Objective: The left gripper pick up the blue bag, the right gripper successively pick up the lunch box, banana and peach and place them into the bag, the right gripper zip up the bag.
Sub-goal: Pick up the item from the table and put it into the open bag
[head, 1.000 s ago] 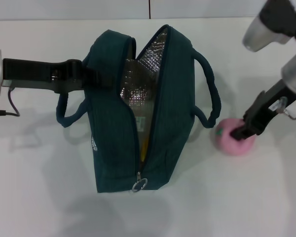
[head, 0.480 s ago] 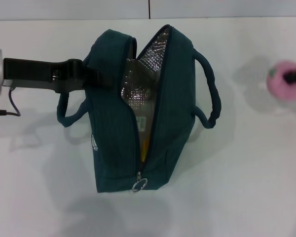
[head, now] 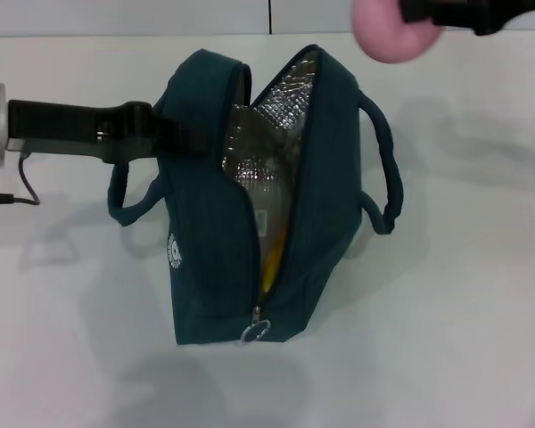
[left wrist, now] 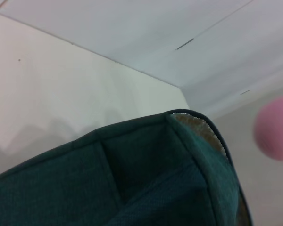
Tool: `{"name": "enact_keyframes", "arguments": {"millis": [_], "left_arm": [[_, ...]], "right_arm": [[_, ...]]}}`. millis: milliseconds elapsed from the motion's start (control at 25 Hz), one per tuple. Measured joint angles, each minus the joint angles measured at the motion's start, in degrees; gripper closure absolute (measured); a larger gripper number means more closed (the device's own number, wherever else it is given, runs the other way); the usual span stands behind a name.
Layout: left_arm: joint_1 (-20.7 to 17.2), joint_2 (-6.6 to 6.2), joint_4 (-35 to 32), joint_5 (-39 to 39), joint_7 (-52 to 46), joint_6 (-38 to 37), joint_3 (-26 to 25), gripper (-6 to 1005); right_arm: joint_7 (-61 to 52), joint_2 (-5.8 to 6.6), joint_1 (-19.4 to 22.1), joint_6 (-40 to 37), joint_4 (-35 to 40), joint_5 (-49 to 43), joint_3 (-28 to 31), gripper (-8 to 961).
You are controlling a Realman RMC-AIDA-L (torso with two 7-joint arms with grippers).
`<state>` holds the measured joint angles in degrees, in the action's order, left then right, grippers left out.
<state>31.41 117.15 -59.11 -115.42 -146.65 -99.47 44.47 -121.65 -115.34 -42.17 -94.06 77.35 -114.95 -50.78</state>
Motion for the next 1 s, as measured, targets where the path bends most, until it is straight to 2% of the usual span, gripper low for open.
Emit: {"name": "enact_keyframes", "arguments": {"millis": [240,480,640,1000], "left_arm": [[-0.2,0.04,-0.1,1.5,-0.1,0.0,0.0,954],[-0.2,0.02,0.0,1.5,0.0,0.0,0.0,954],[-0.1,0.09,0.0,1.5,0.0,0.1,0.0,954],[-0.2,0.09,0.1,1.3,0.0,0.1,0.0,954]], "right_arm": [[6.0,0.02,-1.8,5.2,-9.6,7.9,-5.5,899],[9.0,0.07,-5.6,7.8,-20.1,7.7,-9.2,910],[9.9,0.12,-7.0,8.3,-23.5,6.5,-10.4,918],[10.8,-0.03,-7.1,10.2,-23.4,6.1,-13.5,721]]}}
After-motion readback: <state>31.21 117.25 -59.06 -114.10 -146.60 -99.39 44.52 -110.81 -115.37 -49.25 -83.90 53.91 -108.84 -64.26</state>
